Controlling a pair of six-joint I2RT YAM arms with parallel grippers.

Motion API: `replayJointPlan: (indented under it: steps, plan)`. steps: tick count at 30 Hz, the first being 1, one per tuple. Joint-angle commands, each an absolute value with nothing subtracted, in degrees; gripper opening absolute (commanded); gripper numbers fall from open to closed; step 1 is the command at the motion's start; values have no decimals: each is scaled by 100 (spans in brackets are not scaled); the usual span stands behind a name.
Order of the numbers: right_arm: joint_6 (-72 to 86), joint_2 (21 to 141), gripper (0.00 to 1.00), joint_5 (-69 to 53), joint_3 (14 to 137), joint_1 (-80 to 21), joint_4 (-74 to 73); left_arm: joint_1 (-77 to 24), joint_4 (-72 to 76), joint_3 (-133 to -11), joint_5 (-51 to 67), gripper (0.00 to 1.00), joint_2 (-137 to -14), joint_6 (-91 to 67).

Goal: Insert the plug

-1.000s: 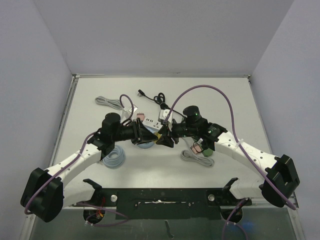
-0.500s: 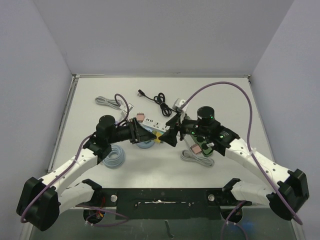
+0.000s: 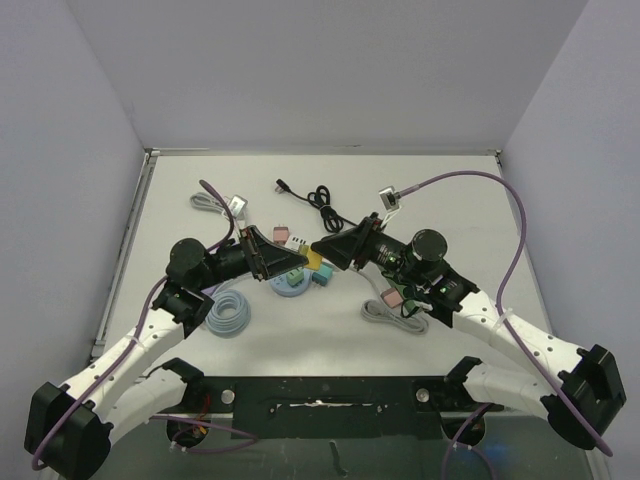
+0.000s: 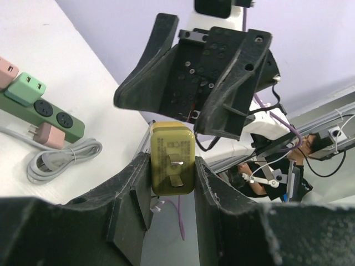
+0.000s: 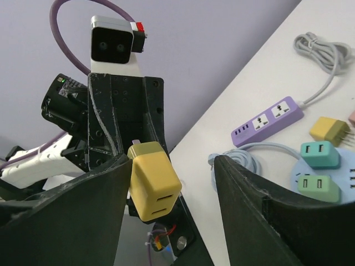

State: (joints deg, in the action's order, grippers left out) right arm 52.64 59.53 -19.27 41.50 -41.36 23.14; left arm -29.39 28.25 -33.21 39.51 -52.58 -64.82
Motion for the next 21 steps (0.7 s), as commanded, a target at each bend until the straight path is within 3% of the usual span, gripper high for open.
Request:
replayJointPlan:
  steps: [1,5,10,21]
  plan:
    - [5706,6163,60,-2368,4296,-4280,3443,-2900,3479,-3567,3898,17,-5093,-6705]
    - [5745,6230,56,-2713,4182,-4390,4082,-2900,3552,-3505,3797,17,-5020,-6762]
    - [5691,6202,42,-2889,4131,-4483,4516,-2900,3573,-3497,3694,17,-4950,-6792]
    - [5519,6333,41,-3132,4159,-4710,4881,-2900,3924,-3401,3566,17,-4849,-6922]
